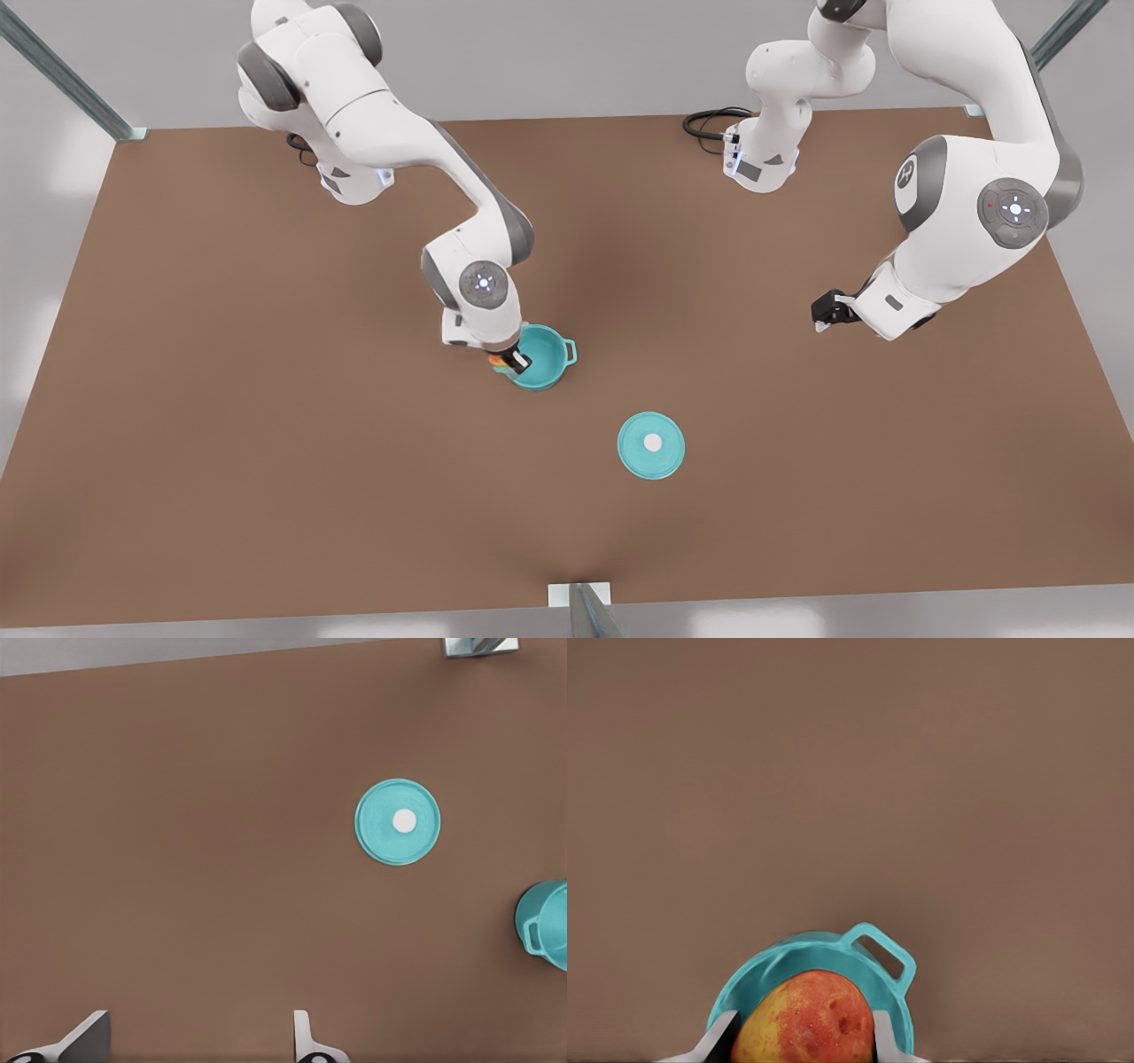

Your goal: Open the pot lid and put the potato into the pot

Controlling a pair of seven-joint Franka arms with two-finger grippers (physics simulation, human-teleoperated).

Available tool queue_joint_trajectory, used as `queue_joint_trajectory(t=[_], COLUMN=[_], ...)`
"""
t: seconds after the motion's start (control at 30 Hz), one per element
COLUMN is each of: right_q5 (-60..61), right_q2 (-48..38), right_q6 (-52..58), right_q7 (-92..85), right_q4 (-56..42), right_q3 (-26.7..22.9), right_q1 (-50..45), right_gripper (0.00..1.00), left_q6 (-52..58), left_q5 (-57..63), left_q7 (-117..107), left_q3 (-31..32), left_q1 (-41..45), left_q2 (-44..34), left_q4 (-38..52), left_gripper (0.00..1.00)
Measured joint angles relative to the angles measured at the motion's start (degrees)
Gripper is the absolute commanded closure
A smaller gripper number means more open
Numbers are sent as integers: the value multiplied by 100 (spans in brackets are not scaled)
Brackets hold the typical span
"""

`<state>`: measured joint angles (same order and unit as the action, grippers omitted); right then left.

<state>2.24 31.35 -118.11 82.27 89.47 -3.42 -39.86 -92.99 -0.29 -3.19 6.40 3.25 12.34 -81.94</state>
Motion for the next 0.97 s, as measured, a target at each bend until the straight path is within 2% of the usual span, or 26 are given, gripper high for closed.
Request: queue_joint_trajectory(t=[0.3,0.33,0.37,0.57,0.63,0.83,0.97], right_q5=[134,136,135,120,114,27,-39], right_q2=[839,863,876,825,499,-738,-875], right_q6=[12,-5,-10,-28,82,1222,1780], right_q7=[883,960,1031,1362,1325,-177,-1457], right_q4=[-662,-671,-677,-679,-633,-604,-603], right_q3=[-7,-12,-19,-93,-450,-684,-685], right_q1=[-311,-312,-309,-293,-143,2678,3049], right_gripper=[45,33,0,0,0,0,0], left_q6=[-2,-2,-2,-2,-2,-2,-2], left_q5=[6,6,6,11,13,9,8], left_q7=[13,14,15,19,21,27,30], left_q3=[0,0,0,0,0,0,0], left_q1=[0,0,0,0,0,0,0], left_q2=[3,3,3,6,3,9,15], left_q4=[-5,-6,-6,-5,-4,-7,-7], left_gripper=[0,0,0,0,0,0,0])
